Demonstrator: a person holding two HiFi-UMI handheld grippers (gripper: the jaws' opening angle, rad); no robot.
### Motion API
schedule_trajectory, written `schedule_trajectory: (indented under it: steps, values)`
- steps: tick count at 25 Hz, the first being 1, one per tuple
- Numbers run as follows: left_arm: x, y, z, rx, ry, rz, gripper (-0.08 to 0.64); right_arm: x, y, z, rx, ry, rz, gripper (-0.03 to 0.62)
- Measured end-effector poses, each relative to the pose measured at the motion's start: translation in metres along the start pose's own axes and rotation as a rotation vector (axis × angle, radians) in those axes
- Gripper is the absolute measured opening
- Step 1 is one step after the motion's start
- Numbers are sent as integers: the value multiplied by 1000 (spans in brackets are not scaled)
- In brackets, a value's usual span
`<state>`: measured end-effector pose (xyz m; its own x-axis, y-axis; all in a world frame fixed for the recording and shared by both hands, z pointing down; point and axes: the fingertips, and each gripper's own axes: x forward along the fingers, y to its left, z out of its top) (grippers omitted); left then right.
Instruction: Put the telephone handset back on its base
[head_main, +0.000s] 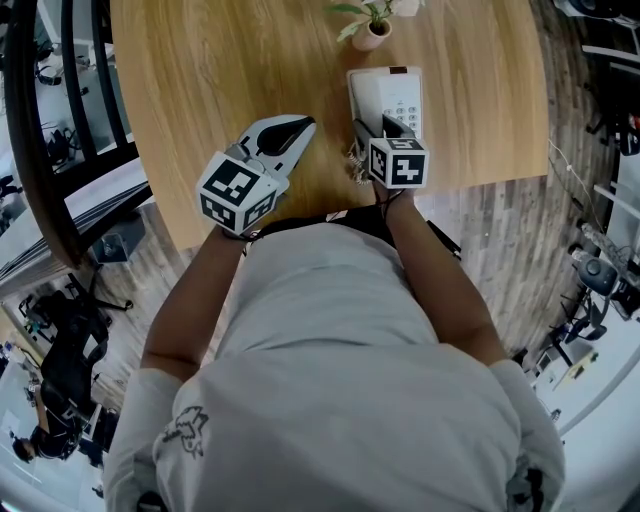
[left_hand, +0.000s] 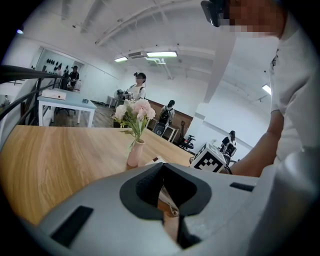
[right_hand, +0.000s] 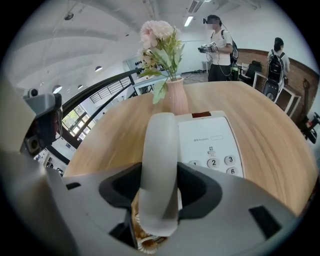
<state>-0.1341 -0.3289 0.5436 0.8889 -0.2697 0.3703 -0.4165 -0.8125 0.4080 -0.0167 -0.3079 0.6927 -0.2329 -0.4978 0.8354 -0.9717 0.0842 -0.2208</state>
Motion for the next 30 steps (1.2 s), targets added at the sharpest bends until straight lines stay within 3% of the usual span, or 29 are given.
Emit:
schedule_trajectory:
  steps: [3,7,16,25,30]
  values:
    - [-1,-1,2,2,-3,-1,6,0,1,0,-8,-2,-3,233]
    - [-4,-3,5,9,-6,1,6,-4,-2,1,-37,5,-17,295]
    - [-27,-18,25,52,-36,23,6,-55,6,20,-176,-87,-13,297]
    - [-38,-46,36,87,-83,62,6,-135,29,62,-316,-293,46,233]
    - [-50,-73,49,127,-136,127,6,-182,40,73,-411,-391,117,144]
